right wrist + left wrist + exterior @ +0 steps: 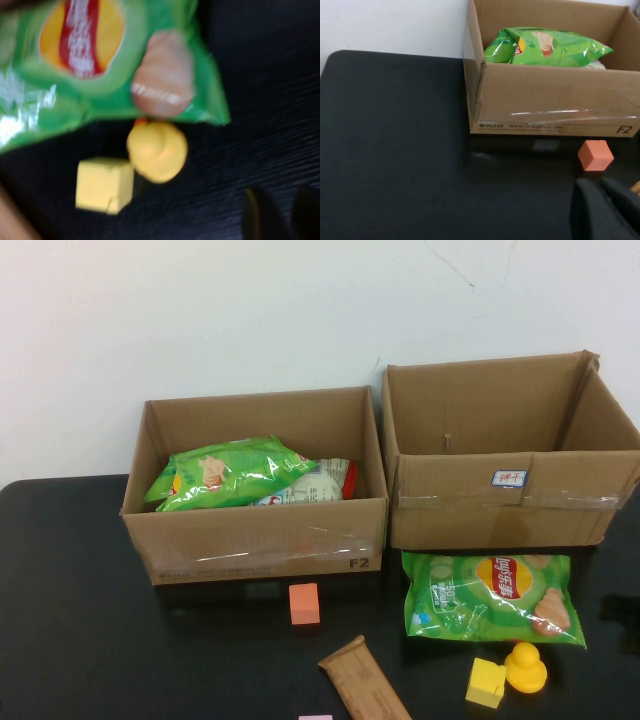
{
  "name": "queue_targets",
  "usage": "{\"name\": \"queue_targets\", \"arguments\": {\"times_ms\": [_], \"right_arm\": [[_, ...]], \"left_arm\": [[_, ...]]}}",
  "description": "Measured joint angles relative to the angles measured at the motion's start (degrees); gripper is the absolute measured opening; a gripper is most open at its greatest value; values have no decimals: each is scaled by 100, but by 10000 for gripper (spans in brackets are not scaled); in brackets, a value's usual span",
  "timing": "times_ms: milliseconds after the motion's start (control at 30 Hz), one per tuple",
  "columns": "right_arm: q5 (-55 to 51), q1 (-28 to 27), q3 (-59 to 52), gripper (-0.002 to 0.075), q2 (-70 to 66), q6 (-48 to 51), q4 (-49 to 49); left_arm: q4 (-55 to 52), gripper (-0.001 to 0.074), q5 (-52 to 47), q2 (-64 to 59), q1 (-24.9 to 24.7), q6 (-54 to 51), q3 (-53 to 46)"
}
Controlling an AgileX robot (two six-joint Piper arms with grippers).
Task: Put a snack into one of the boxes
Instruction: Pick up the potato chip
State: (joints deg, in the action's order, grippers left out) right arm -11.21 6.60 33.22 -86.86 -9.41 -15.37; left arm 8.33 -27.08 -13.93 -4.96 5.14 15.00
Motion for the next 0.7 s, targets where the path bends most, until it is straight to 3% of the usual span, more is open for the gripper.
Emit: {"name": "queue_targets", "arguments": {"times_ms": [233, 433, 700], "right_arm": [[-1379, 203, 1392, 325, -1124, 941, -15], [-1767, 203, 2193, 351, -1873, 1528, -15], [-746, 240, 2372, 354, -2381, 2234, -15]], "left_arm": [[0, -1, 0, 0, 0, 0, 0], [0, -1, 24, 0, 0, 0, 0], [-13, -1, 37, 0, 0, 0, 0]]}}
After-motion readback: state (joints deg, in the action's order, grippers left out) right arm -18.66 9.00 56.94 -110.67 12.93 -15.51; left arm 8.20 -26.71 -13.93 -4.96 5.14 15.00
